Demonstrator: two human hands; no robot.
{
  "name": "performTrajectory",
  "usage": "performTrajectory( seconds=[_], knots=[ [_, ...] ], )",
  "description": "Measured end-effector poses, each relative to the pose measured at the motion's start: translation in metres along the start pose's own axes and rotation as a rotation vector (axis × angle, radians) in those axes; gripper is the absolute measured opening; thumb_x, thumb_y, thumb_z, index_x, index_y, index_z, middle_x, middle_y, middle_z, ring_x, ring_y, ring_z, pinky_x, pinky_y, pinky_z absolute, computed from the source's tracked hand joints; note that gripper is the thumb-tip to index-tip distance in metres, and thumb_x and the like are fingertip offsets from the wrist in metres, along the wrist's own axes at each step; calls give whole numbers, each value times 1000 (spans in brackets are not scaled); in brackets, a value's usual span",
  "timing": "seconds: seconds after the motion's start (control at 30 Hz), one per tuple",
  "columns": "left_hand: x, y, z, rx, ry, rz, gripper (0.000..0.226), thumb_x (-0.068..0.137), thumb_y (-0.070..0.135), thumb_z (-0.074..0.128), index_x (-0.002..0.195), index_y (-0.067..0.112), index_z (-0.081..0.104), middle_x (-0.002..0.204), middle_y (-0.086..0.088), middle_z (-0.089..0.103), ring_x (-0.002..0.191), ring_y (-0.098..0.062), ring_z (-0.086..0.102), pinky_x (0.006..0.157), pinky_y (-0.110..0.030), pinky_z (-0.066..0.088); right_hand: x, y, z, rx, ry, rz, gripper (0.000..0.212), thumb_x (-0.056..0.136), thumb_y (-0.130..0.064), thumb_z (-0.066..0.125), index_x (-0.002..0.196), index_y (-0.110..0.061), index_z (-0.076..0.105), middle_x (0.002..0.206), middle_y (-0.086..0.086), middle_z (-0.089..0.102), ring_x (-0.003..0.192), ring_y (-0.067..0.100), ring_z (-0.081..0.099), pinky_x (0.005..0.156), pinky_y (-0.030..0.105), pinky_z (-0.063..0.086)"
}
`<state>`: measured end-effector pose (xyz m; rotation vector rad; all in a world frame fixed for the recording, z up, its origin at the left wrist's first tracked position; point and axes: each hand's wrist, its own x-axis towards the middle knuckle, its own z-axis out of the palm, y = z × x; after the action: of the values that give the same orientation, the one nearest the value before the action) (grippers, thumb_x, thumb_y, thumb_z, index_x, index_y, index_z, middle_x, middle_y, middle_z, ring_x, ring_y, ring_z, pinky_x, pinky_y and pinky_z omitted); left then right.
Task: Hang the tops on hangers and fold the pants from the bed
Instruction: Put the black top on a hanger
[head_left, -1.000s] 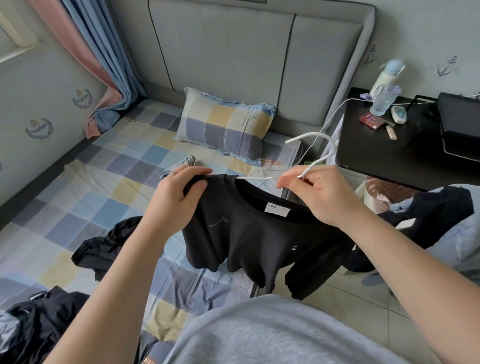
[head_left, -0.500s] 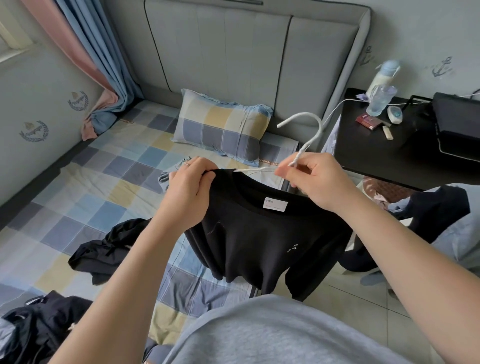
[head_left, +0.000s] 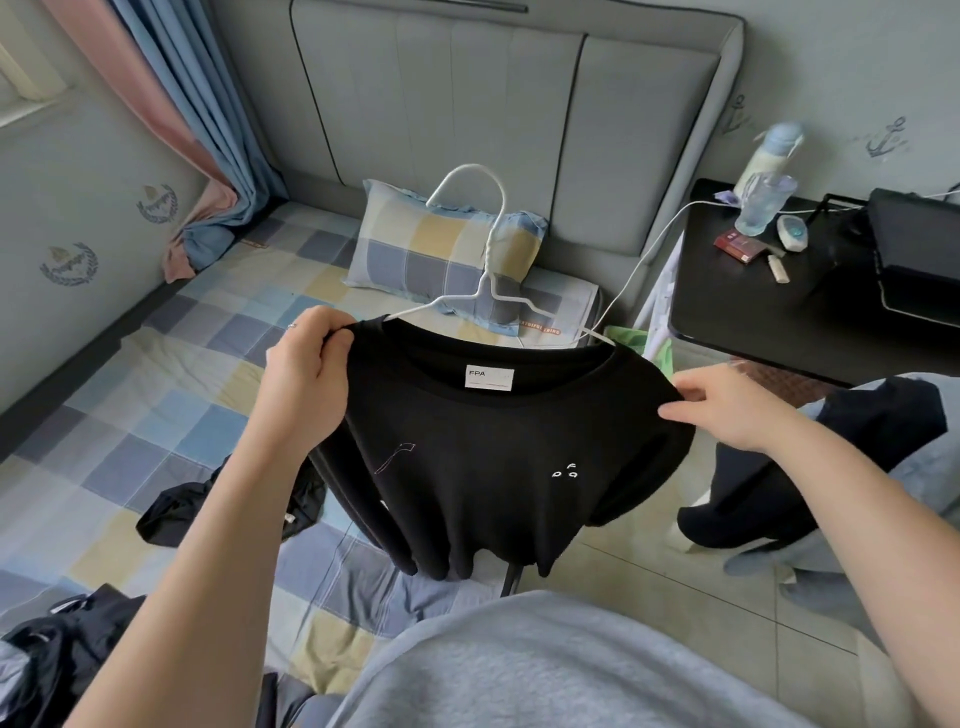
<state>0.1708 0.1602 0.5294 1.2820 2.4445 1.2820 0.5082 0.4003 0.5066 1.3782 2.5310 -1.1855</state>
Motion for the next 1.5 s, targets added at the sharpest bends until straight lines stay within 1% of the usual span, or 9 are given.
performTrajectory(
  seconds=[0.1,0.23,0.37,0.5,0.6,0.73,0.87,1.07,1.5],
  knots=[
    [0,-4,-1,64,-28,46,19,103,7,45,103,18,61,97,9,58,98,-13,48,84,-25,35,1,-5,0,58,224,-12,8,91,-15,71,95,-9,75,91,10,72,93,30,66,89,44,51],
    [-2,-10,3,231,-60,107,20,103,5,47,110,8,66,103,-5,61,99,-30,49,90,-45,39,-1,-22,0,167,511,-96,7,91,-12,70,97,-13,74,91,6,71,90,24,66,87,43,54],
    [-2,-10,6,143,60,55,18,103,6,46,106,10,62,102,-1,59,101,-25,50,90,-35,39,-13,-30,-1,377,465,-273,22,90,-2,66,92,-23,72,92,-5,73,90,4,66,85,22,52],
    [-4,-10,4,-61,106,63,21,102,12,47,99,30,55,87,22,56,84,10,50,74,-2,34,-24,-17,2,436,416,-257,28,92,-2,64,114,-19,70,118,0,71,117,16,64,105,39,47],
    [-4,-3,2,-155,67,66,29,100,19,47,90,45,55,79,26,58,75,5,52,67,-5,37,-27,-10,4,414,411,-195,17,92,-9,69,100,-23,63,98,11,71,94,23,67,93,46,51],
    [1,5,4,-182,42,87,30,97,26,46,88,53,55,77,25,58,73,2,51,66,-9,39,-31,-10,7,446,453,-231,23,92,-16,70,91,-28,51,73,-16,62,69,0,59,73,23,45],
    [4,14,15,-222,-26,107,27,96,26,46,88,50,57,77,25,59,73,2,52,67,-10,40,-43,-12,3,402,506,-285,22,96,-23,65,93,-44,66,88,-5,71,81,6,64,79,20,48],
    [8,41,45,-247,-146,178,26,96,26,48,89,49,57,78,27,59,74,3,54,68,-7,39,-80,9,-6,396,573,-209,52,89,-12,74,77,-62,71,87,-33,71,84,-14,63,77,0,41],
    [-49,179,171,-269,-562,459,20,102,11,51,99,29,60,85,27,59,81,8,54,72,-5,37,-248,123,-15,409,659,-19,20,100,-19,59,89,-32,69,75,1,64,70,5,53,69,23,41]
  ],
)
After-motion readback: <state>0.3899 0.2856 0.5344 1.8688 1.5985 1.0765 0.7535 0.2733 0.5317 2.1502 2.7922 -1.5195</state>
